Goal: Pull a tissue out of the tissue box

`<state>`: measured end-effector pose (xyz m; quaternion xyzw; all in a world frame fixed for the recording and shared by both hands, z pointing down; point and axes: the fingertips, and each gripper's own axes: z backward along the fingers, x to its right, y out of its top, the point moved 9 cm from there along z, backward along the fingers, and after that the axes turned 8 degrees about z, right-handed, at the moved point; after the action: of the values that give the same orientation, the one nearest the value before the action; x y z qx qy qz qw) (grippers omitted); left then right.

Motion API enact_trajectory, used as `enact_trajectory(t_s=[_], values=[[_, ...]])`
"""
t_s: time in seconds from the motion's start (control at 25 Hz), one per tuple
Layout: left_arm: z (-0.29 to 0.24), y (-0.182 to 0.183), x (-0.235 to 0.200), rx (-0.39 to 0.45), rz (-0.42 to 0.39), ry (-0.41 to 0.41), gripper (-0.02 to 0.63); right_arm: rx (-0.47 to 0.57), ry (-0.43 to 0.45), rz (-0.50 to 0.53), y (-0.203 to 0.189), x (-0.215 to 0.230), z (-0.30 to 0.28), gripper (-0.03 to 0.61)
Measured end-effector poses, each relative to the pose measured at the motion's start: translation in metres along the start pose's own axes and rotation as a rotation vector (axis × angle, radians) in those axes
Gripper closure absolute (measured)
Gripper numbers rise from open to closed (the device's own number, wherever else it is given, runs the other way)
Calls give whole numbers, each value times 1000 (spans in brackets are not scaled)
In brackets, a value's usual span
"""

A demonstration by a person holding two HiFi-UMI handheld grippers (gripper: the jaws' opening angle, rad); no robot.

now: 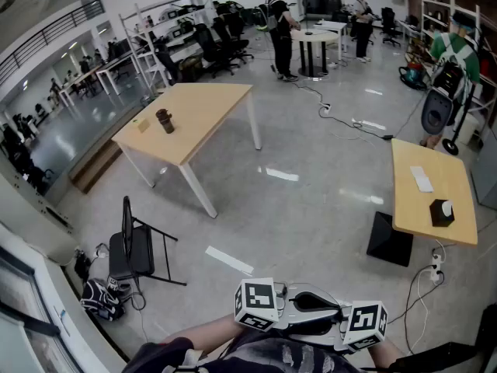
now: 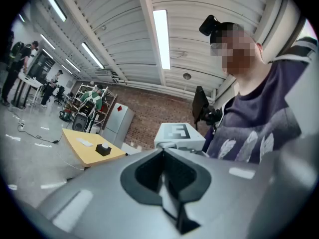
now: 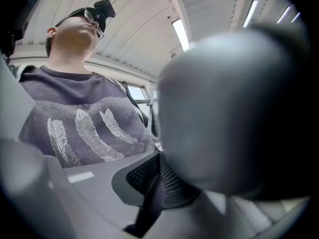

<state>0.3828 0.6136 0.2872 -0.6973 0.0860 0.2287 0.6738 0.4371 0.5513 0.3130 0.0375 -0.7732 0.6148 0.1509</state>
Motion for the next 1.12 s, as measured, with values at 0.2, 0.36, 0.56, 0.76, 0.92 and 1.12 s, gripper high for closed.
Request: enact_trajectory(t_s=[0.2,0.36,0.56,0.76,0.92,1.12], values=[[-32,-7,5,-31,85,-84,614,39,21,-20,-12,-24,21,586],[-47,-13,4,-69,62,-1,614,156,85,-40,-24,-23,33,582],[-59,-9,-6,-73,-11,61,612,262,36,-52,-26,-13,49,581],[-44,15,-33,64,-3,118,612,444,-230,18,-19,8,86,580],[-29,39,-63,110,-48,141,612,569,-377,31,-10,30,109,580],[-2,55,-95,144,-45,144,612,619,-460,-9,1,66,117,580]])
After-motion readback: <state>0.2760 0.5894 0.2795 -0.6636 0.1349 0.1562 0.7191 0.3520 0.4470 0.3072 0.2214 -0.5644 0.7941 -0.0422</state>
